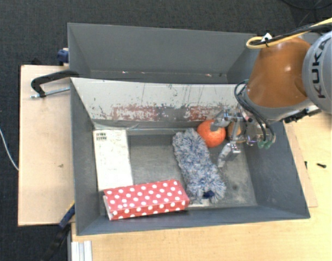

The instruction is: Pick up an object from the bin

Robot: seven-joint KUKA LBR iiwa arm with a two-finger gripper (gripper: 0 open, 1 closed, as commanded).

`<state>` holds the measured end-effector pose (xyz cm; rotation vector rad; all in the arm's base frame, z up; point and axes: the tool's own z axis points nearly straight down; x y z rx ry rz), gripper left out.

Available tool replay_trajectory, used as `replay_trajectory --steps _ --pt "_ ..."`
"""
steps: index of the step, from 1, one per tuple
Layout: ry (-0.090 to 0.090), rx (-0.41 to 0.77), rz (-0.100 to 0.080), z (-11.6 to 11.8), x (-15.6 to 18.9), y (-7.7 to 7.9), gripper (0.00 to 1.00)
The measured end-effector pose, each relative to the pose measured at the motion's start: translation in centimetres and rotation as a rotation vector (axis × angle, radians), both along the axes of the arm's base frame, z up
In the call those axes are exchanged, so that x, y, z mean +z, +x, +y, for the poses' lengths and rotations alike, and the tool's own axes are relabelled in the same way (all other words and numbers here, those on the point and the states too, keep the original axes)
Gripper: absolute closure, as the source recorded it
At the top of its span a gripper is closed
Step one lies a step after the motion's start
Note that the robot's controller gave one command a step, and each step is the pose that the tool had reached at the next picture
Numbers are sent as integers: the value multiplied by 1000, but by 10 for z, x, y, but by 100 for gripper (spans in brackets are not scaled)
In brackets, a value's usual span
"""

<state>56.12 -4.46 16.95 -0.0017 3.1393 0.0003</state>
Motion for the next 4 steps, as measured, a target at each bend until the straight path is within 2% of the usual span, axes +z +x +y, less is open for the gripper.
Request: replay_trajectory --steps 1,2,3,4 --pt "0 0 0 0 0 0 100" --pt "0 0 0 0 0 0 0" --pt "0 0 0 0 0 0 0" --pt "-10 252 -15 34 -85 -14 100"
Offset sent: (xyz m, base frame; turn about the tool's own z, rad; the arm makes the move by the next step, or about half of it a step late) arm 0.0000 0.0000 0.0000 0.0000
